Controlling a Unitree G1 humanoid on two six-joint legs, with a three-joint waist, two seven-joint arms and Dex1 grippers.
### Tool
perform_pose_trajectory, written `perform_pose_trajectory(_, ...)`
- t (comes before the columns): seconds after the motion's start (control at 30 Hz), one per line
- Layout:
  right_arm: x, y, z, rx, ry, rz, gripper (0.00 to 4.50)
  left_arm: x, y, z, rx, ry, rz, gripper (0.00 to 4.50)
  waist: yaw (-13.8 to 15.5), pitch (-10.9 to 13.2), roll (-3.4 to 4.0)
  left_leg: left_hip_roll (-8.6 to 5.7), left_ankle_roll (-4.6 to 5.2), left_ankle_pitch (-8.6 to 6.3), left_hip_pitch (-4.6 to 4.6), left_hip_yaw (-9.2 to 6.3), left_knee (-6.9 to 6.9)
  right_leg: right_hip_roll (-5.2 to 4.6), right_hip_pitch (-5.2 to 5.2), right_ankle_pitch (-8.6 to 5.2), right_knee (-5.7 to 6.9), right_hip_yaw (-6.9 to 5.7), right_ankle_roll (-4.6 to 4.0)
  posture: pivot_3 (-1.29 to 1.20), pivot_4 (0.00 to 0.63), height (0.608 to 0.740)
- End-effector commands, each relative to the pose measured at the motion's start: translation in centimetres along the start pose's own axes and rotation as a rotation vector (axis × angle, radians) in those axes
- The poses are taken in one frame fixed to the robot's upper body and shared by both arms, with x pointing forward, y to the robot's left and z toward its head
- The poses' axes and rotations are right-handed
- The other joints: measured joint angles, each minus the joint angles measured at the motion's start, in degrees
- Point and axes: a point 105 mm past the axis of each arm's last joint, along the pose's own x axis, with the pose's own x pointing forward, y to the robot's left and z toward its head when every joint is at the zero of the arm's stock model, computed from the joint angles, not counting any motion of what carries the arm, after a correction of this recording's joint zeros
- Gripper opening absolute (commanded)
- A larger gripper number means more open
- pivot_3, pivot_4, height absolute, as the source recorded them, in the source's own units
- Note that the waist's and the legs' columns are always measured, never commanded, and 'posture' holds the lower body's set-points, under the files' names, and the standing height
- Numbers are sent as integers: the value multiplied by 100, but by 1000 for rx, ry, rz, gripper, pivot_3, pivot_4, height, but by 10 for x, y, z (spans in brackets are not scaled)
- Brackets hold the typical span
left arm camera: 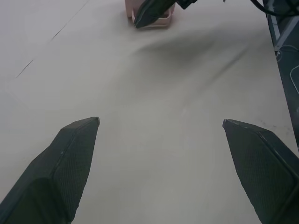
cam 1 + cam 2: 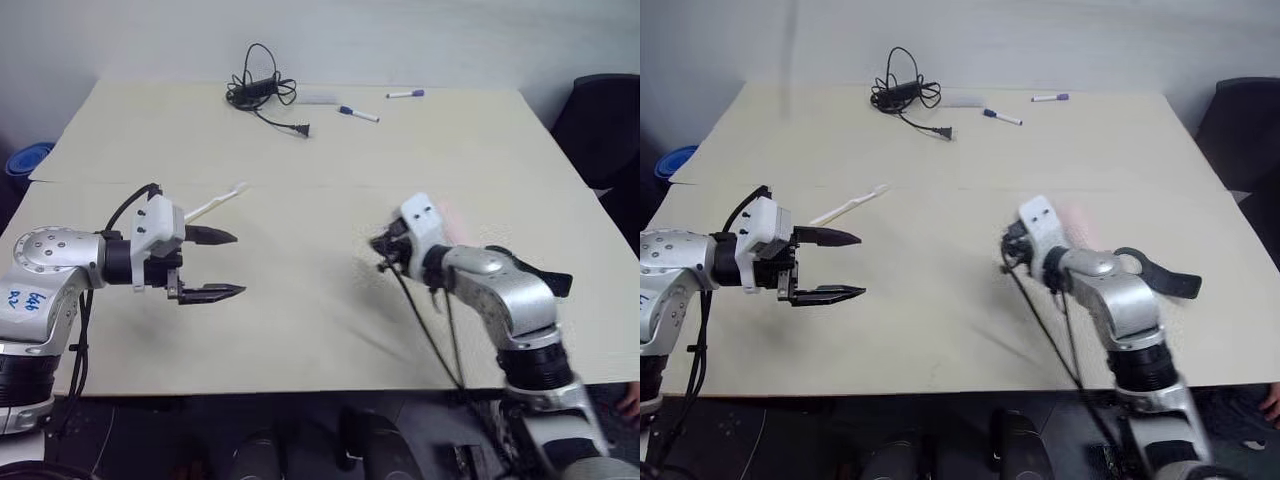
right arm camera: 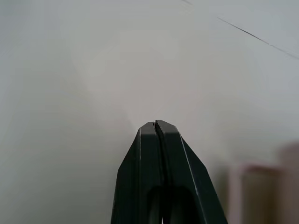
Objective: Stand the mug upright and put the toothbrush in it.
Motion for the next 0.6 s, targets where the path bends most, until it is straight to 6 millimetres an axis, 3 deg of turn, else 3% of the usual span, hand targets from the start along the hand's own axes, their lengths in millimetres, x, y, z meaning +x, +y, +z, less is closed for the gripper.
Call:
perform_pose_trajectory(0.03, -3, 30, 42, 10, -221, 150, 39, -8, 3, 9, 37, -1, 30, 4500, -9, 12, 19, -3, 0, 0, -4, 1, -2, 5, -5, 0, 0, -3, 0, 0, 150, 740)
perform_pose_trajectory(0.13, 10, 34, 22, -115, -99, 141, 39, -10, 4, 11, 43, 6, 35, 4500, -24, 14, 22, -7, 2, -1, -6, 5, -2, 8, -6, 1, -4, -8, 2, 0, 150, 740)
perform_pose_trajectory(0.23, -2, -14, 15, -170, 27, -131, 396, -14, 3, 14, 41, 11, 41, 4500, -20, 16, 26, -15, 13, -1, -3, 11, -1, 0, -5, 3, -5, -6, 6, 0, 150, 740)
perform_pose_trajectory(0.3, -18, -34, 13, -250, 119, -273, 946, -16, 3, 13, 36, 18, 43, 4500, 7, 22, 36, -18, 15, 0, -8, 5, 0, -7, -6, 3, -5, -4, 6, 0, 150, 740)
perform_pose_trajectory(0.37, -26, -28, 10, -190, 143, -283, 1595, -17, 2, 11, 34, 26, 40, 4500, 2, 23, 37, -20, 16, 1, -13, -1, 0, -12, -7, 3, -9, -2, 6, 0, 150, 740)
perform_pose_trajectory(0.6, -36, -12, -6, -43, 182, -359, 1595, -12, 5, 11, 36, 19, 31, 4500, -42, 23, 38, 2, -22, 2, -11, 4, -3, 9, -25, -8, 13, -2, -14, 0, 150, 740)
